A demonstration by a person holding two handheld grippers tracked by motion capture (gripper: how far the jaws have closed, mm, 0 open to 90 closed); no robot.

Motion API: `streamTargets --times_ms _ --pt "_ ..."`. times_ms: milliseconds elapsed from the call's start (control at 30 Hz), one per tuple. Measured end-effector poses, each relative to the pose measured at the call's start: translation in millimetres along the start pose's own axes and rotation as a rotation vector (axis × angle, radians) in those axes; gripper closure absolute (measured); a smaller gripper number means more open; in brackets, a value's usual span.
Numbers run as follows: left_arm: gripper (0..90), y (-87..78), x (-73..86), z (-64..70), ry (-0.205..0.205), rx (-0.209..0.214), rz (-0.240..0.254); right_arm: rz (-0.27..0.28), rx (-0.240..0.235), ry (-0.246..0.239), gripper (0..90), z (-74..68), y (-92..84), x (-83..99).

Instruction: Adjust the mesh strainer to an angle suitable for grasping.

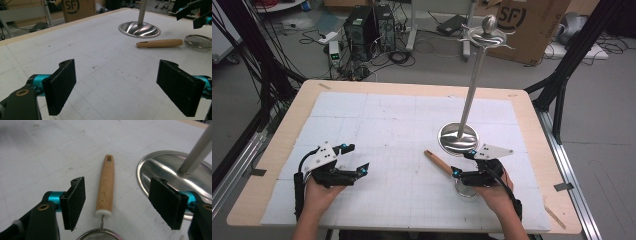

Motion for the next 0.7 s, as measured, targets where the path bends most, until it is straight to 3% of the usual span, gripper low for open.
streamTargets --times_ms 433,633,700 --pt "16.6 5.4 -1.0 -0.4 -0.012 0.014 0.011 -0.249 -0.005 -0.075 49.4 -4.9 28.7 0.1" --pt "16.6 5.7 -1.4 -0.4 -0.011 0.009 0.011 -0.337 -0.04 -0.094 64.0 -8.1 38.4 2.1" --pt "16.6 6.0 -1.2 -0.8 -0.009 0.005 0.007 -0.338 -0.044 -0.09 65.0 -7.8 38.7 2.2"
Point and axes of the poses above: each handheld gripper's, and its own axes: y roughly forward along the jaws, x roughly out of its underside, z roughly to its right, the point moved 3 cm from there along y, roughly forward along the jaws, and after that the axes turned 8 degrees about -z, right-handed, at the moved point
